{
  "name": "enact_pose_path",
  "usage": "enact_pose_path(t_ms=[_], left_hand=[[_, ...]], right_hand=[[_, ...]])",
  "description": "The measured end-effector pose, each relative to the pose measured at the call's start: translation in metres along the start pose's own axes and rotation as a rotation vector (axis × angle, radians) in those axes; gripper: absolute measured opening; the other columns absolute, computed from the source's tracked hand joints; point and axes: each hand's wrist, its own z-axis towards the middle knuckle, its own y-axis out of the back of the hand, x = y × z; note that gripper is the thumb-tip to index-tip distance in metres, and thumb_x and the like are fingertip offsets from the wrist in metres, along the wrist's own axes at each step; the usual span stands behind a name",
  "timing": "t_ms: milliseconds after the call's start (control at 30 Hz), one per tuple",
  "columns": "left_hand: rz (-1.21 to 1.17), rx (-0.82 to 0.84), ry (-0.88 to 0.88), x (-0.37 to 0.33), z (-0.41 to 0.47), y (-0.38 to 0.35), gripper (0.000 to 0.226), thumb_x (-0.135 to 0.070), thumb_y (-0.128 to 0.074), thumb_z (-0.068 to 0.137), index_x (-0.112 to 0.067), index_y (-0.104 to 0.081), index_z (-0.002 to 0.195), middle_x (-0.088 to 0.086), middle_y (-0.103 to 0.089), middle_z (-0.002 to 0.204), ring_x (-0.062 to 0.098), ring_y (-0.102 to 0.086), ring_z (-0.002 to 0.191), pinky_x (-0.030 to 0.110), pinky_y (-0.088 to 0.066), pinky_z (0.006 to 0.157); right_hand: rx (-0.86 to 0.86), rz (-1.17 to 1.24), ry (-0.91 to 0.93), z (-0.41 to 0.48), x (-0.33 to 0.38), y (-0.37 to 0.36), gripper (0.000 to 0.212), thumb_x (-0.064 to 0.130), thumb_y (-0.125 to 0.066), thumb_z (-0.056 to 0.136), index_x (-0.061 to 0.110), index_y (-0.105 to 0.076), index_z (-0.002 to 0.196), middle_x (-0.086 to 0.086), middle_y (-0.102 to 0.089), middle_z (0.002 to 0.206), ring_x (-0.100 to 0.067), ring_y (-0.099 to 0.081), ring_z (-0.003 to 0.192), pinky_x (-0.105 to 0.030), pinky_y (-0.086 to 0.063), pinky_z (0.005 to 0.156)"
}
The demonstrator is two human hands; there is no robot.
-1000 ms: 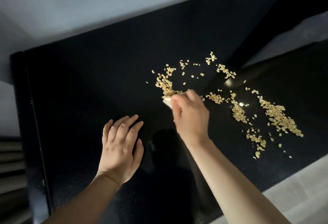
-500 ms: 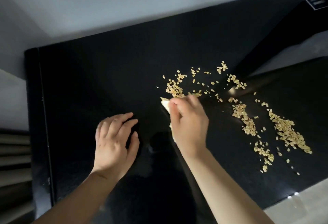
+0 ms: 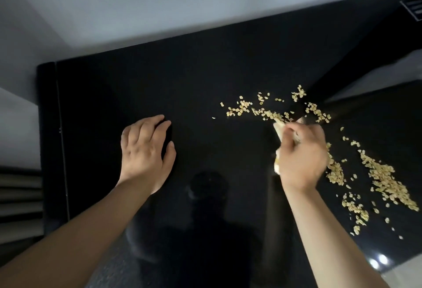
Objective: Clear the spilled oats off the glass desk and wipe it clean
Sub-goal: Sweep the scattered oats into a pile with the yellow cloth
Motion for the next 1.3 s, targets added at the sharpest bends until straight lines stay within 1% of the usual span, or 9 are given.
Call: enact_pose_path(t_ms=[167, 267, 500, 600, 767, 900, 1000, 1100, 1300], left_hand=[[-0.037, -0.03, -0.016, 0.002, -0.001, -0.001, 0.048, -0.034, -0.04, 0.09, -0.009, -0.057, 0.128, 0.003, -0.048, 0.136, 0.024, -0.038, 0.128, 0.046, -0.023, 0.113], [-0.05, -0.025, -0.011, 0.002, 0.0, -0.001, 0.048, -0.033, -0.04, 0.089, -0.01, -0.057, 0.128, 0.003, -0.048, 0.136, 0.023, -0.039, 0.128, 0.046, -0.023, 0.113], [-0.043, -0.018, -0.007, 0.002, 0.001, 0.0, 0.047, -0.032, -0.041, 0.088, -0.012, -0.056, 0.127, 0.003, -0.049, 0.135, 0.022, -0.039, 0.127, 0.046, -0.024, 0.113], [-0.038, -0.019, -0.02, 0.003, 0.001, -0.001, 0.046, -0.031, -0.042, 0.089, -0.01, -0.057, 0.126, 0.003, -0.049, 0.135, 0.023, -0.04, 0.126, 0.048, -0.027, 0.111], [-0.034, -0.004, -0.014, 0.003, 0.003, 0.0, 0.046, -0.033, -0.041, 0.088, -0.01, -0.057, 0.125, 0.003, -0.049, 0.135, 0.023, -0.04, 0.127, 0.048, -0.026, 0.111], [-0.028, 0.0, -0.011, 0.002, 0.003, 0.0, 0.047, -0.033, -0.04, 0.088, -0.01, -0.057, 0.125, 0.004, -0.049, 0.135, 0.024, -0.04, 0.127, 0.049, -0.027, 0.111], [-0.019, 0.008, -0.018, 0.001, 0.003, 0.001, 0.047, -0.033, -0.04, 0.088, -0.009, -0.057, 0.125, 0.005, -0.049, 0.135, 0.025, -0.04, 0.127, 0.049, -0.027, 0.11], [-0.017, 0.014, -0.011, 0.001, 0.003, 0.001, 0.048, -0.034, -0.04, 0.088, -0.01, -0.057, 0.125, 0.004, -0.048, 0.136, 0.024, -0.039, 0.127, 0.05, -0.028, 0.11], [-0.019, 0.008, -0.013, 0.002, 0.004, 0.001, 0.047, -0.034, -0.041, 0.088, -0.01, -0.058, 0.125, 0.004, -0.049, 0.136, 0.025, -0.04, 0.127, 0.049, -0.027, 0.111]], right_hand=[[0.077, 0.19, 0.116, -0.021, 0.051, -0.004, 0.007, 0.016, -0.067, 0.086, 0.016, -0.072, 0.091, -0.001, -0.061, 0.089, -0.016, -0.059, 0.074, -0.018, -0.038, 0.063], [0.139, 0.253, 0.17, -0.024, 0.1, -0.035, 0.007, 0.021, -0.064, 0.088, 0.019, -0.071, 0.088, 0.004, -0.059, 0.085, -0.014, -0.056, 0.07, -0.021, -0.04, 0.057], [0.183, 0.113, 0.303, -0.008, 0.128, -0.08, 0.009, 0.025, -0.065, 0.088, 0.019, -0.071, 0.088, 0.002, -0.059, 0.084, -0.012, -0.054, 0.067, -0.02, -0.031, 0.049], [0.079, 0.041, 0.186, 0.006, 0.104, -0.076, 0.006, 0.022, -0.064, 0.085, 0.022, -0.069, 0.081, 0.0, -0.059, 0.083, -0.018, -0.058, 0.067, -0.024, -0.034, 0.047], [-0.058, -0.053, -0.044, 0.022, 0.034, -0.044, 0.008, 0.021, -0.064, 0.086, 0.019, -0.072, 0.088, -0.004, -0.061, 0.087, -0.022, -0.061, 0.066, -0.023, -0.03, 0.053], [-0.093, 0.048, -0.177, 0.018, 0.011, -0.019, 0.012, 0.017, -0.064, 0.086, 0.013, -0.073, 0.093, -0.005, -0.064, 0.095, -0.023, -0.063, 0.077, -0.024, -0.036, 0.061], [-0.046, 0.172, -0.059, 0.007, 0.041, -0.023, 0.009, 0.014, -0.065, 0.085, 0.014, -0.073, 0.091, -0.005, -0.062, 0.09, -0.021, -0.061, 0.073, -0.021, -0.036, 0.06], [0.02, 0.274, 0.076, 0.01, 0.087, -0.047, 0.006, 0.017, -0.065, 0.086, 0.018, -0.071, 0.088, -0.001, -0.06, 0.086, -0.018, -0.06, 0.072, -0.026, -0.043, 0.059], [0.044, 0.093, 0.174, 0.048, 0.103, -0.096, 0.002, 0.017, -0.07, 0.081, 0.019, -0.068, 0.08, 0.0, -0.058, 0.081, -0.017, -0.057, 0.065, -0.025, -0.039, 0.044]])
